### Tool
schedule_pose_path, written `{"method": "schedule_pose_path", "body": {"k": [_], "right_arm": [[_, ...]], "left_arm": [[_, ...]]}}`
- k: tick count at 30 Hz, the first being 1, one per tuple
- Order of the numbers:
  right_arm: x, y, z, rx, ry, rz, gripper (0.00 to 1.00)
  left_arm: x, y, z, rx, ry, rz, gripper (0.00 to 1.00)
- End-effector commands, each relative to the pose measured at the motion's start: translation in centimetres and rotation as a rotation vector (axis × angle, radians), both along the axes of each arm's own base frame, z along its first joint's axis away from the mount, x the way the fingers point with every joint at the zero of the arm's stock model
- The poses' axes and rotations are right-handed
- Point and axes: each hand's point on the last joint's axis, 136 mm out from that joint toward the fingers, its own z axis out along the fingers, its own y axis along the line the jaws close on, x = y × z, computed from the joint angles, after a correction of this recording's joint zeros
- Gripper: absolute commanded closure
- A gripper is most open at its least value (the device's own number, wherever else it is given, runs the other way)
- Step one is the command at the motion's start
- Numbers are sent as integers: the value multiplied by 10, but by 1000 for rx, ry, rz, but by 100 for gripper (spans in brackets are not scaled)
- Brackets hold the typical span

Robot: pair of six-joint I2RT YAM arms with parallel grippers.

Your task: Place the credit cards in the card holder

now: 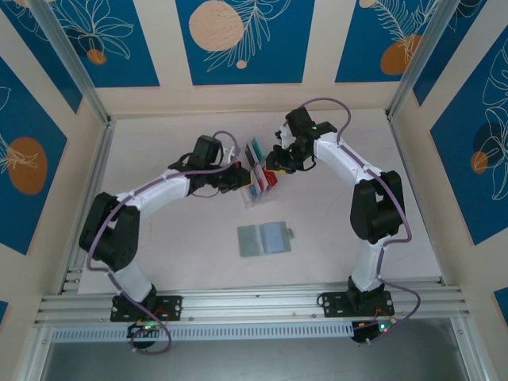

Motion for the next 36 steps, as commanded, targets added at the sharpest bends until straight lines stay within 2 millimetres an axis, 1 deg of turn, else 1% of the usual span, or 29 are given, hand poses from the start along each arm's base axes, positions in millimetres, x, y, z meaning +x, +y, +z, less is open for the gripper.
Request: {"method": "schedule_pose_path", "body": {"k": [1, 5, 7, 10, 14, 18, 20, 23, 25, 31, 36], "right_arm": [[-8, 4, -3, 26, 33, 7, 70], [-8, -2, -7, -9, 29, -5, 71], [-8, -5, -6, -16, 19, -13, 70], [-10, -6, -8, -19, 19, -13, 69], [-11, -3, -15, -11, 42, -6, 68], [-10, -5, -17, -20, 43, -17, 68], [-9, -9, -13, -37, 20, -29, 68], [-11, -10, -4, -29, -2, -27, 67], [-11, -12, -2, -33, -5, -29, 67], [-13, -18, -10, -73, 3, -43, 67], [-11, -19, -13, -78, 4, -43, 65]], "left_arm": [[15, -7, -8, -6, 59, -4, 100], [36, -15, -11, -20, 74, 4, 100], [42, -20, -12, -27, 78, 1, 100], [48, -25, -13, -34, 82, -5, 100], [53, -29, -18, -40, 96, -10, 100], [56, -32, -24, -41, 106, -14, 100], [58, -33, -26, -39, 110, -17, 100], [58, -34, -31, -36, 119, -23, 100], [58, -34, -34, -33, 123, -24, 100], [58, -33, -41, -22, 134, -24, 100], [57, -32, -45, -11, 138, -26, 100]]}}
